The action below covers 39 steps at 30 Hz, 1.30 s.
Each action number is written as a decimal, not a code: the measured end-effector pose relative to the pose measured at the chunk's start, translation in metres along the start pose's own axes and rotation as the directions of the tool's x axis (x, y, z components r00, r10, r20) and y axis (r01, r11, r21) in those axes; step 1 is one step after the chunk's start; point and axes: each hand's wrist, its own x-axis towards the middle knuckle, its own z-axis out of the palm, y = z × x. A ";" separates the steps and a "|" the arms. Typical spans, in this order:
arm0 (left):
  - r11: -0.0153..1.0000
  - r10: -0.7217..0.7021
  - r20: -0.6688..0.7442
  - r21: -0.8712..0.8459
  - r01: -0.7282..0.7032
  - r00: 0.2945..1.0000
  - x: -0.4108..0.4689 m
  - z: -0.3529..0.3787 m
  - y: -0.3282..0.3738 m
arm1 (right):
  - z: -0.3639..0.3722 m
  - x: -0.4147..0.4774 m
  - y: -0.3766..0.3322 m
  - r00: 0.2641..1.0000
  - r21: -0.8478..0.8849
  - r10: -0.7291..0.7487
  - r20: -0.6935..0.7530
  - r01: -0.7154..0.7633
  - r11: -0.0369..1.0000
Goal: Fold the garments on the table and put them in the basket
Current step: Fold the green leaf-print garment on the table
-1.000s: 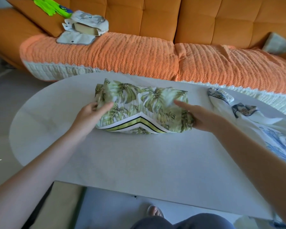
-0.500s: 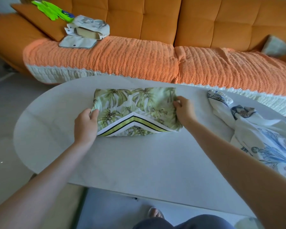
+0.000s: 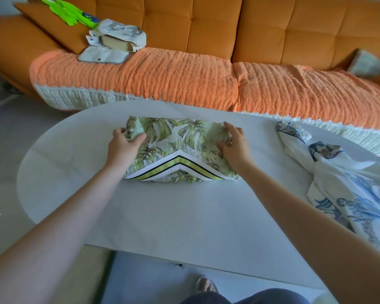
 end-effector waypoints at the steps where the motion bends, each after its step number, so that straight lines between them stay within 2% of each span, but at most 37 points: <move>1: 0.999 0.035 -0.051 0.000 -0.035 0.998 0.000 0.001 -0.001 | 0.001 0.002 -0.001 0.997 0.011 -0.018 -0.073 0.019 1.000; 3: 0.995 0.095 -0.153 0.043 -0.089 0.984 0.000 0.003 -0.007 | 0.000 0.002 -0.001 0.990 0.032 -0.054 -0.130 0.059 0.998; 6: 0.970 0.135 -0.161 0.225 -0.097 0.978 -0.001 0.001 -0.017 | 0.007 -0.002 0.006 0.997 -0.102 -0.073 0.033 0.076 0.992; 8: 0.929 0.200 -0.142 0.343 -0.141 0.969 -0.001 -0.005 -0.015 | 0.001 -0.003 0.005 0.998 -0.154 -0.040 0.048 0.047 0.987; 10: 0.835 0.389 -0.036 0.436 -0.336 0.921 -0.006 -0.012 -0.004 | -0.013 -0.004 -0.005 0.990 -0.200 -0.114 0.087 0.129 0.971; 12: 0.680 0.511 0.244 0.472 -0.561 0.824 -0.010 -0.013 0.004 | -0.024 -0.010 -0.019 0.931 -0.278 -0.248 0.268 0.321 0.906; 14: 0.525 0.450 0.498 0.524 -0.671 0.741 -0.008 -0.009 0.000 | -0.021 -0.019 -0.025 0.847 -0.377 -0.276 0.454 0.463 0.802; 16: 0.469 0.312 0.583 0.593 -0.655 0.751 0.000 -0.001 -0.014 | -0.008 -0.020 -0.015 0.809 -0.488 -0.188 0.558 0.502 0.714; 18: 0.495 0.229 0.571 0.629 -0.599 0.788 0.007 0.005 -0.023 | 0.004 -0.015 0.000 0.821 -0.552 -0.072 0.566 0.443 0.707; 20: 0.526 0.169 0.587 0.626 -0.576 0.792 0.012 0.011 -0.027 | 0.010 -0.010 0.011 0.836 -0.544 -0.002 0.549 0.359 0.759; 25: 0.570 0.131 0.597 0.608 -0.553 0.791 0.015 0.017 -0.037 | 0.013 -0.009 0.014 0.836 -0.555 0.024 0.548 0.342 0.758; 27: 0.586 0.115 0.611 0.595 -0.550 0.783 0.016 0.016 -0.036 | 0.010 -0.003 0.016 0.807 -0.514 0.038 0.589 0.337 0.789; 29: 0.650 0.120 0.574 0.572 -0.501 0.810 0.017 0.008 -0.030 | 0.003 -0.002 0.009 0.807 -0.421 0.001 0.590 0.306 0.854; 30: 0.697 0.151 0.509 0.553 -0.457 0.847 0.016 0.003 -0.029 | -0.002 0.002 0.010 0.844 -0.363 -0.049 0.534 0.281 0.889; 31: 0.759 0.176 0.415 0.520 -0.392 0.893 0.015 -0.003 -0.027 | -0.008 0.008 0.015 0.888 -0.353 -0.143 0.437 0.315 0.881; 32: 0.838 0.166 0.318 0.454 -0.303 0.934 0.016 -0.011 -0.027 | -0.016 0.008 0.015 0.904 -0.365 -0.097 0.417 0.264 0.893; 34: 0.965 -0.011 0.174 0.260 -0.035 0.985 0.016 -0.025 -0.026 | -0.034 0.002 0.018 0.930 -0.239 0.126 0.347 -0.042 0.970; 36: 0.969 -0.240 0.160 0.107 0.225 0.958 0.030 -0.033 -0.035 | -0.044 -0.001 0.025 0.901 -0.012 0.357 0.246 -0.365 0.931; 37: 0.945 -0.321 0.193 0.009 0.326 0.927 0.037 -0.036 -0.038 | -0.046 -0.002 0.023 0.877 0.056 0.420 0.232 -0.443 0.895; 39: 0.895 -0.396 0.280 -0.097 0.436 0.875 0.043 -0.037 -0.040 | -0.046 -0.002 0.020 0.852 0.026 0.454 0.262 -0.476 0.879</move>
